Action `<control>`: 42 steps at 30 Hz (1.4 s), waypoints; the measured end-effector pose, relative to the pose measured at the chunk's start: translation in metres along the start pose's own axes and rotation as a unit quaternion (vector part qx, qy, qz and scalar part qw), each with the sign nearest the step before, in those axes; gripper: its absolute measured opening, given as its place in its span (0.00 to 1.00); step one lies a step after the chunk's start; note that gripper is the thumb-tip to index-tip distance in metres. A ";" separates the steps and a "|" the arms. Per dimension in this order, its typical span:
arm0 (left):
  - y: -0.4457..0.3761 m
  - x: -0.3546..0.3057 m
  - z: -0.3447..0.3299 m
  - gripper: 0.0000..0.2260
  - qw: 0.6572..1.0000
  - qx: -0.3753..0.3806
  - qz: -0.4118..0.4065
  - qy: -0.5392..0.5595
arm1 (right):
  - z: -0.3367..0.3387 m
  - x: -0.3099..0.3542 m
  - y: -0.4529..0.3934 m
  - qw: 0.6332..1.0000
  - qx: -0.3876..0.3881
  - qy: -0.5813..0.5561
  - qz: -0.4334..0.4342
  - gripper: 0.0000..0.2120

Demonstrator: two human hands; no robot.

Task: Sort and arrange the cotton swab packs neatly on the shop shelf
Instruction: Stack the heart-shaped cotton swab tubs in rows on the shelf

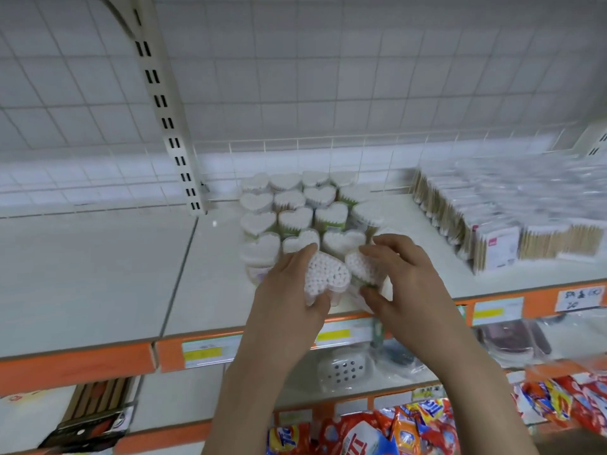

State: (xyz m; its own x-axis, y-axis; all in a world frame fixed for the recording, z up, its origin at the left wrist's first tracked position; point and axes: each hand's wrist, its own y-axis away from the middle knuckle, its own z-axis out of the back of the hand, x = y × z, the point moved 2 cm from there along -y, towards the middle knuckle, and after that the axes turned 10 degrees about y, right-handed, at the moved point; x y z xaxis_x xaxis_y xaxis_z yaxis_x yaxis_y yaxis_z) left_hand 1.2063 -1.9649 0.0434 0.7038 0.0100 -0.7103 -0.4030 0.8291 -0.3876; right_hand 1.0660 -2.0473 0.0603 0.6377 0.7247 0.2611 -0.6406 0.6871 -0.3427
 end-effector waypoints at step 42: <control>0.017 -0.008 0.005 0.23 0.987 -0.066 0.064 -0.136 | -0.004 -0.008 -0.023 0.993 -0.047 -0.056 0.090 0.16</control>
State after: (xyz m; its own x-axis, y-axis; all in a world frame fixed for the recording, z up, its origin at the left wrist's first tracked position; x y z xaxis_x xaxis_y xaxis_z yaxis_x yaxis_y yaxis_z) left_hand 1.1971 -1.9485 0.0454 0.7660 0.2733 -0.5818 -0.5582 0.7317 -0.3912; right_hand 1.0772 -2.0688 0.0625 0.4609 0.8404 0.2850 -0.6937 0.5415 -0.4750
